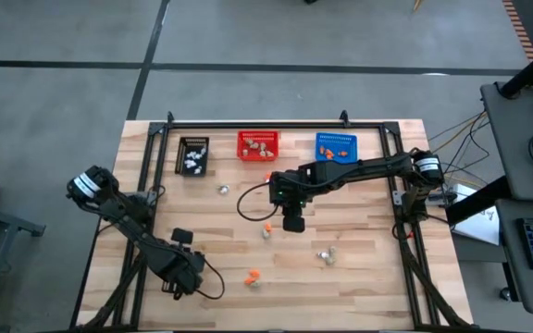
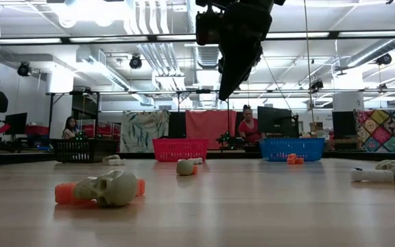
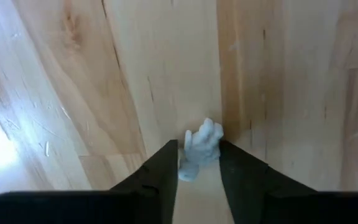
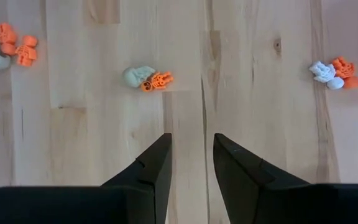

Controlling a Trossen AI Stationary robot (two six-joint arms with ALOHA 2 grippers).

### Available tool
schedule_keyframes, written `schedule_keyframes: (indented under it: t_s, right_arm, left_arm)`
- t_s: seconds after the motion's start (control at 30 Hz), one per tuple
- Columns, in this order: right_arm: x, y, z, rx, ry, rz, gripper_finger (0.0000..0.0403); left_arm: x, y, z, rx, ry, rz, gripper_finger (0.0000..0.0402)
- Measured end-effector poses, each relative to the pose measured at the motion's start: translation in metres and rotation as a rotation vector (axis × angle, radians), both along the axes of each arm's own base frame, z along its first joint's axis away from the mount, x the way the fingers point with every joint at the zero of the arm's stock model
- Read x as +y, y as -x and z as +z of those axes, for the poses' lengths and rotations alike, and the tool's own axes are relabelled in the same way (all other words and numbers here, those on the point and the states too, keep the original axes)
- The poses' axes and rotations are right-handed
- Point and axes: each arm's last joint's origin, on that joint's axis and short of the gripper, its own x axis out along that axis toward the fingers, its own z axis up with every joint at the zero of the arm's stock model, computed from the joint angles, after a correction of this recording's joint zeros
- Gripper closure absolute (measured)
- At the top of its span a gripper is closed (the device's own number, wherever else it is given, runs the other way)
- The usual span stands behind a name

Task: Sort Halloween decoration
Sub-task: Put the white skeleton toy into the black bin

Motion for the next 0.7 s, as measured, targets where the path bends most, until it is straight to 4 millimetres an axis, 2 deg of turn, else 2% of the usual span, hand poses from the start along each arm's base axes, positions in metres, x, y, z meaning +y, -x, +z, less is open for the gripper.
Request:
schedule_keyframes:
  t_s: [0.2, 0.33, 0.53, 0.7]
  right_arm:
    - [0.0, 0.001, 0.0, 0.009, 0.004, 0.009, 0.0296]
    - [0.0, 0.005, -0.002, 0.051, 0.006, 0.015, 0.0294]
    - [0.0, 0.01, -0.004, 0.113, 0.006, 0.017, 0.0294]
    - [0.0, 0.014, -0.004, 0.148, 0.007, 0.018, 0.0294]
  left_arm:
    - [0.0, -0.001, 0.002, -0.006, -0.008, 0.0, 0.0368]
    - [-0.006, -0.007, 0.015, -0.033, 0.015, 0.005, 0.0393]
    - [-0.01, -0.02, 0.045, -0.124, -0.021, -0.007, 0.0395]
    - [0.003, -0.031, 0.074, -0.226, -0.056, 0.021, 0.0395]
